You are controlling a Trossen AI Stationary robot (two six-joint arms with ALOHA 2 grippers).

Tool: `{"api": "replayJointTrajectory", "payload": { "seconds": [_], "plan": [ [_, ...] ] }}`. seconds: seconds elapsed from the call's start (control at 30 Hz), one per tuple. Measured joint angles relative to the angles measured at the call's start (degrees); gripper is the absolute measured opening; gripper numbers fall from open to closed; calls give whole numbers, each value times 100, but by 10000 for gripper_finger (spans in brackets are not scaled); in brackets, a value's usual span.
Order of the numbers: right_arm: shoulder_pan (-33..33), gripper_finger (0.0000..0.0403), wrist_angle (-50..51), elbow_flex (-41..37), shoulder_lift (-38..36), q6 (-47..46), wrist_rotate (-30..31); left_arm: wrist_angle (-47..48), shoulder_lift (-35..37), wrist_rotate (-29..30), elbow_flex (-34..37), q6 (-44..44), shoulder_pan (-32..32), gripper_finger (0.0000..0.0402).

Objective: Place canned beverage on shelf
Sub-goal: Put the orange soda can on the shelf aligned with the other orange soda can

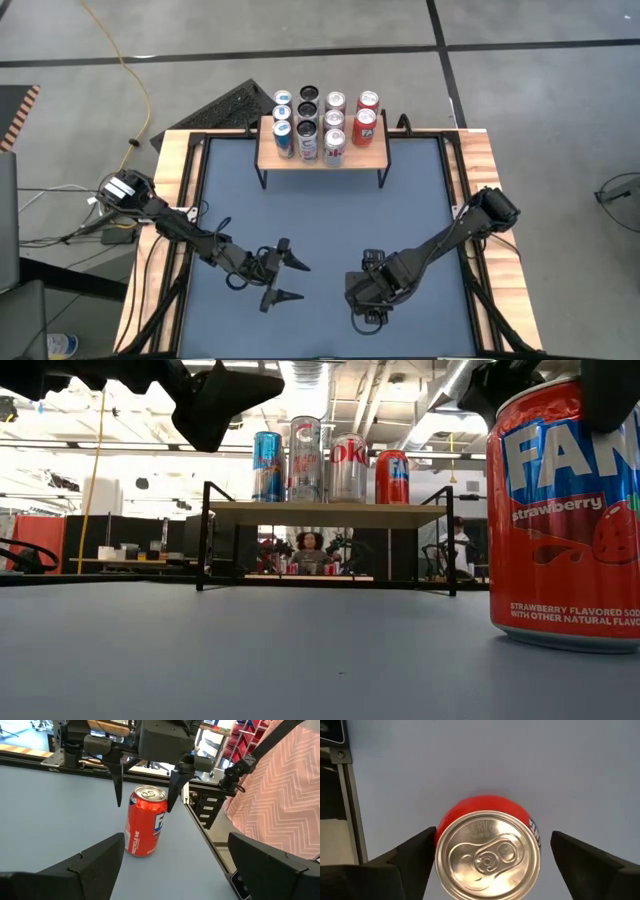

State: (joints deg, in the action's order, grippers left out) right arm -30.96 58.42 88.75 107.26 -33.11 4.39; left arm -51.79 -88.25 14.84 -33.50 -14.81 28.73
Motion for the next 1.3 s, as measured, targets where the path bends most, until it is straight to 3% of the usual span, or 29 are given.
{"api": "replayJointTrajectory", "payload": {
  "seconds": [0.6,1.0,1.3],
  "plan": [
    [26,263,-80,-2,-4,64,-3,4,-2,65,0,-46,4,343],
    [297,256,421,-11,-627,320,5,9,-2,54,0,-85,17,343],
    [1373,256,1047,-4,-1576,959,325,11,-2,52,0,-50,17,343]
  ]
}}
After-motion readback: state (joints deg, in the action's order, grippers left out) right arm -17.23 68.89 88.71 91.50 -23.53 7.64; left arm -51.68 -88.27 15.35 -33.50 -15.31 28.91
